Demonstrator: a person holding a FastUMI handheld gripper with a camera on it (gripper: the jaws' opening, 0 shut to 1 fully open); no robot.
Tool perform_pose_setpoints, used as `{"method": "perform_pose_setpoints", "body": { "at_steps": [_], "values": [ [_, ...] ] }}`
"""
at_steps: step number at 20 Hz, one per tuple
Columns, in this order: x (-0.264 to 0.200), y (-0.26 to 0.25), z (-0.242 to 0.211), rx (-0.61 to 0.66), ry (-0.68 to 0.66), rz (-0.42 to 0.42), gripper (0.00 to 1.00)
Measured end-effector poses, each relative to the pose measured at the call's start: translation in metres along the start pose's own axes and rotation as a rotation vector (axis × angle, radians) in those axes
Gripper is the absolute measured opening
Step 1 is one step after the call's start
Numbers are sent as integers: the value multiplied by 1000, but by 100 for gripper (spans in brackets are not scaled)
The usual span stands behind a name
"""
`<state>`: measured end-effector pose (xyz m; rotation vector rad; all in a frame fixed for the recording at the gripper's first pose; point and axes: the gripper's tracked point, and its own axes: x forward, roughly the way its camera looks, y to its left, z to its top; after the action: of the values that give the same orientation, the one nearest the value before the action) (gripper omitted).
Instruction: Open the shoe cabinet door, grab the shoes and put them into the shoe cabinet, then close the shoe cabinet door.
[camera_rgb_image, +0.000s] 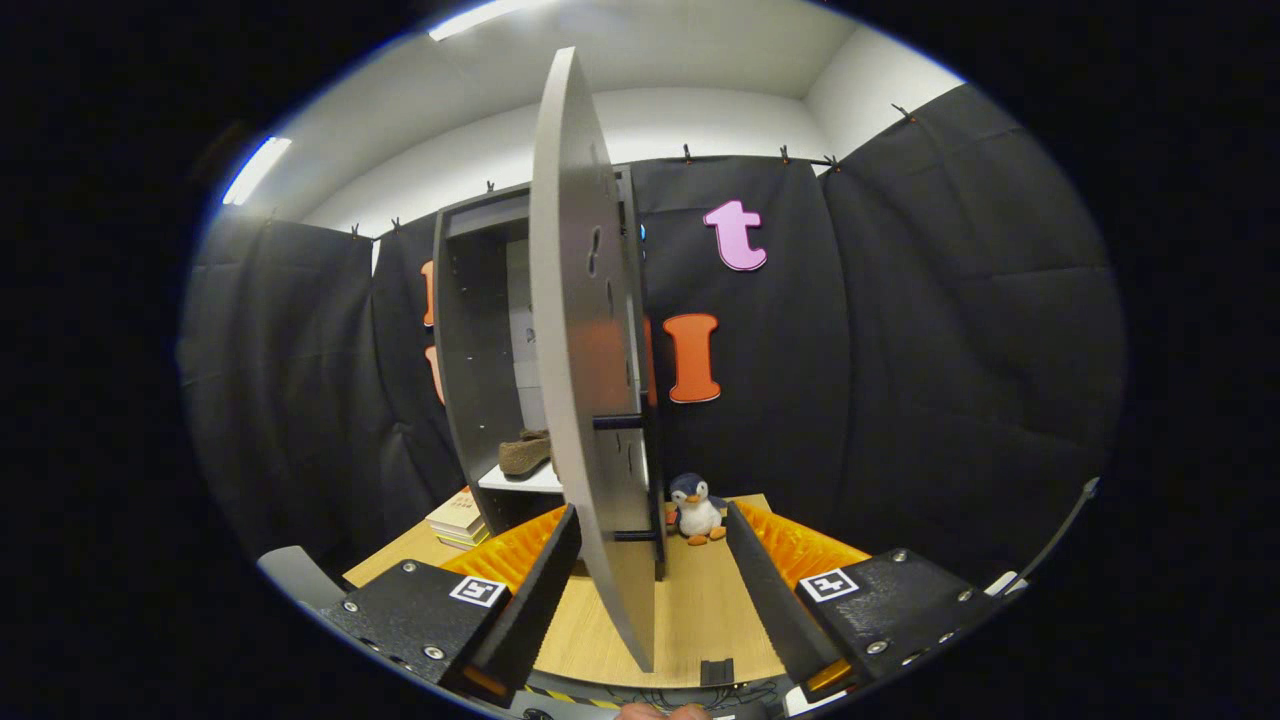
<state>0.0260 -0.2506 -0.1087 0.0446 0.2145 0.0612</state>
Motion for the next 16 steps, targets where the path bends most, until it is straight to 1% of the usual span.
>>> {"method": "perform_pose_setpoints", "body": {
  "at_steps": [3, 7, 9, 13, 16],
  "values": [
    [9, -13, 5, -8, -6, -17, 91],
    [22, -16, 5, -19, 3, 0, 91],
    [24, -8, 5, -22, 5, 23, 91],
    [28, -11, 6, -87, 1, 1, 91],
    [28, -6, 4, -62, 12, 13, 90]
  ]
}}
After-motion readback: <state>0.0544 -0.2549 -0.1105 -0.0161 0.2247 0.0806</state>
